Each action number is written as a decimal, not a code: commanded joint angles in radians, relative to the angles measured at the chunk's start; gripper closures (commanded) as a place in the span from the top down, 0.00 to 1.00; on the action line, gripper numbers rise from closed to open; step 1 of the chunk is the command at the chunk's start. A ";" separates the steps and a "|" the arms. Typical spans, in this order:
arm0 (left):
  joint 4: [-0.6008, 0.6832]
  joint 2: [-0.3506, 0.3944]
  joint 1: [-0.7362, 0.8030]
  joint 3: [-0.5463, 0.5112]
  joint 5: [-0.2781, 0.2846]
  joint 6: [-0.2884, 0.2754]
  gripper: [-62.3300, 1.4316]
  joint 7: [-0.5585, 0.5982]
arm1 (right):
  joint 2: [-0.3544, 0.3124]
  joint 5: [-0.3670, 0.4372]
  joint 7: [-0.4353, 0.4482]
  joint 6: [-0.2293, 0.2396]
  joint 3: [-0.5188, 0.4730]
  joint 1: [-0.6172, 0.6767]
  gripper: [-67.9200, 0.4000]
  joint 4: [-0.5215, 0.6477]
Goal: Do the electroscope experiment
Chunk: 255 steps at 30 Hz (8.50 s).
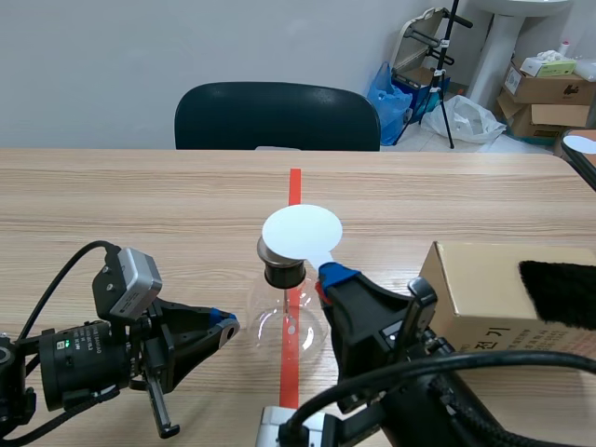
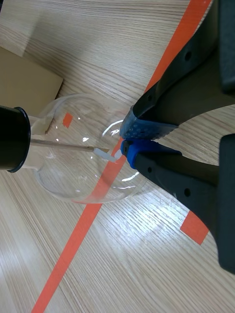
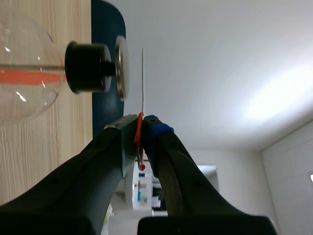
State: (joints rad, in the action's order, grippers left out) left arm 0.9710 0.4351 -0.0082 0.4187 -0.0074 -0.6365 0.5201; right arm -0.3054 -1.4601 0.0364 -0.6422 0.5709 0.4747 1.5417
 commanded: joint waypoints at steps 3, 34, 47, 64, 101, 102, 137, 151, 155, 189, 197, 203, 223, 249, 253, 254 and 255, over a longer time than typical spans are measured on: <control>0.025 -0.003 0.003 0.000 0.014 -0.001 0.05 0.010 | -0.007 -0.001 -0.083 -0.011 -0.009 -0.012 0.02 0.017; 0.025 -0.003 0.003 0.000 0.014 -0.001 0.05 0.010 | -0.007 -0.001 -0.502 -0.011 -0.009 -0.012 0.02 0.017; 0.025 -0.003 0.003 0.000 0.014 -0.001 0.05 0.010 | -0.007 -0.001 -0.437 -0.011 -0.009 -0.012 0.02 0.017; 0.025 -0.003 0.003 0.000 0.014 -0.001 0.05 0.010 | -0.007 -0.001 -0.069 -0.011 -0.009 -0.012 0.02 0.017; 0.025 -0.003 0.008 0.000 0.014 -0.001 0.05 0.011 | -0.007 -0.001 0.105 -0.011 -0.009 -0.012 0.02 0.017; 0.025 -0.003 0.008 0.000 0.014 -0.001 0.05 0.011 | -0.007 -0.001 0.105 -0.011 -0.009 -0.012 0.02 0.017; 0.025 -0.003 0.008 0.000 0.014 -0.001 0.05 0.011 | -0.007 -0.001 -0.184 -0.011 -0.009 -0.012 0.02 0.017; 0.025 -0.003 0.008 0.000 0.014 -0.001 0.05 0.011 | -0.007 -0.001 -0.493 -0.011 -0.009 -0.012 0.02 0.017; 0.025 -0.003 0.008 0.000 0.014 -0.001 0.05 0.011 | -0.007 -0.001 -0.547 -0.011 -0.009 -0.012 0.02 0.017; 0.025 -0.003 0.008 0.000 0.014 -0.001 0.05 0.011 | -0.007 -0.001 -0.615 -0.011 -0.009 -0.012 0.02 0.017; 0.025 -0.003 0.008 0.000 0.014 -0.001 0.05 0.011 | -0.007 -0.001 -0.615 -0.011 -0.009 -0.012 0.02 0.017; 0.025 -0.003 0.008 0.000 0.014 -0.001 0.05 0.011 | -0.007 -0.001 -0.615 -0.011 -0.009 -0.012 0.02 0.017; 0.025 -0.003 0.008 0.000 0.014 -0.001 0.05 0.011 | -0.007 -0.001 -0.615 -0.011 -0.009 -0.012 0.02 0.017; 0.025 -0.003 0.008 0.000 0.014 -0.001 0.05 0.011 | -0.007 -0.001 -0.614 -0.011 -0.009 -0.012 0.02 0.017; 0.025 -0.003 0.008 0.000 0.014 -0.001 0.05 0.011 | -0.007 -0.001 -0.614 -0.011 -0.009 -0.012 0.02 0.017; 0.025 -0.003 0.008 0.000 0.014 -0.001 0.05 0.011 | -0.007 -0.001 -0.614 -0.011 -0.009 -0.012 0.02 0.017; 0.025 -0.003 0.008 0.000 0.014 -0.001 0.05 0.011 | -0.007 -0.001 -0.614 -0.011 -0.009 -0.012 0.02 0.017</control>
State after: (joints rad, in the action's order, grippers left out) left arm 0.9710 0.4351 -0.0078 0.4187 -0.0074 -0.6365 0.5201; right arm -0.3054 -1.4601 -0.5743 -0.6426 0.5709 0.4747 1.5417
